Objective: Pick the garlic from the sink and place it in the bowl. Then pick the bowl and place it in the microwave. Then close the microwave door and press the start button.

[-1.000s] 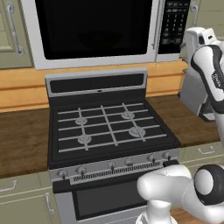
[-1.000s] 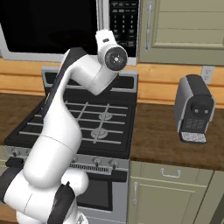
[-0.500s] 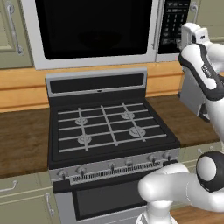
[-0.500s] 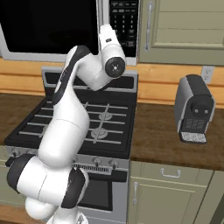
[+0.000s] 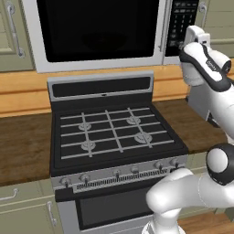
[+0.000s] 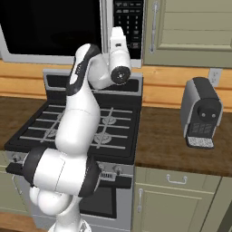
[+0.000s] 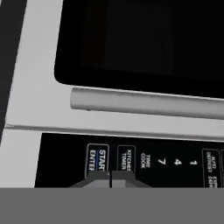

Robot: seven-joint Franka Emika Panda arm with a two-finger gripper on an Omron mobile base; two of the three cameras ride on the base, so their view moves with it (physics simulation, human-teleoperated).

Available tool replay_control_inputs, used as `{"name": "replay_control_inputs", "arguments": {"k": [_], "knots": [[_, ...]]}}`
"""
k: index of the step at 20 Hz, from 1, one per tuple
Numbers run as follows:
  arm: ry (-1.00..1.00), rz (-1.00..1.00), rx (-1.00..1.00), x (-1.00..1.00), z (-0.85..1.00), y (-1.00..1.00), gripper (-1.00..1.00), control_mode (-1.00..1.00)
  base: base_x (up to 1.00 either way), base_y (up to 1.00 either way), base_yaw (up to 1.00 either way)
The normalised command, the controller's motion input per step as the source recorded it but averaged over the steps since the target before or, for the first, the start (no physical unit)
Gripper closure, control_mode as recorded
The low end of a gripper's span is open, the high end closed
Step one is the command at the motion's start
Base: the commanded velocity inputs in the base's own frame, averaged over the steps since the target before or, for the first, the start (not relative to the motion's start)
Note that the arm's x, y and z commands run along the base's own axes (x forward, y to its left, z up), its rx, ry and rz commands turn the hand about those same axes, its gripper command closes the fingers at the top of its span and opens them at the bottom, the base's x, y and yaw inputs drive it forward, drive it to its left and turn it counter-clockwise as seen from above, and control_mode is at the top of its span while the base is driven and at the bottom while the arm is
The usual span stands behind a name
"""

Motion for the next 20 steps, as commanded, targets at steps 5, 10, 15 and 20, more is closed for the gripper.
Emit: {"name": "replay_control_inputs", "arguments": {"k": [5,10,15,20], "knots": [[0.0,0.0,0.16,0.45,0.0,-0.04,1.0,-1.0,0.0,0.0,0.0],[0.0,0.0,0.13,0.55,0.0,0.0,1.0,-1.0,0.0,0.0,0.0],[0.0,0.0,0.09,0.43,-0.05,-0.07,1.0,-1.0,0.0,0.0,0.0],[-0.02,0.01,0.07,0.11,-0.21,-0.01,1.0,-1.0,0.0,0.0,0.0]]}}
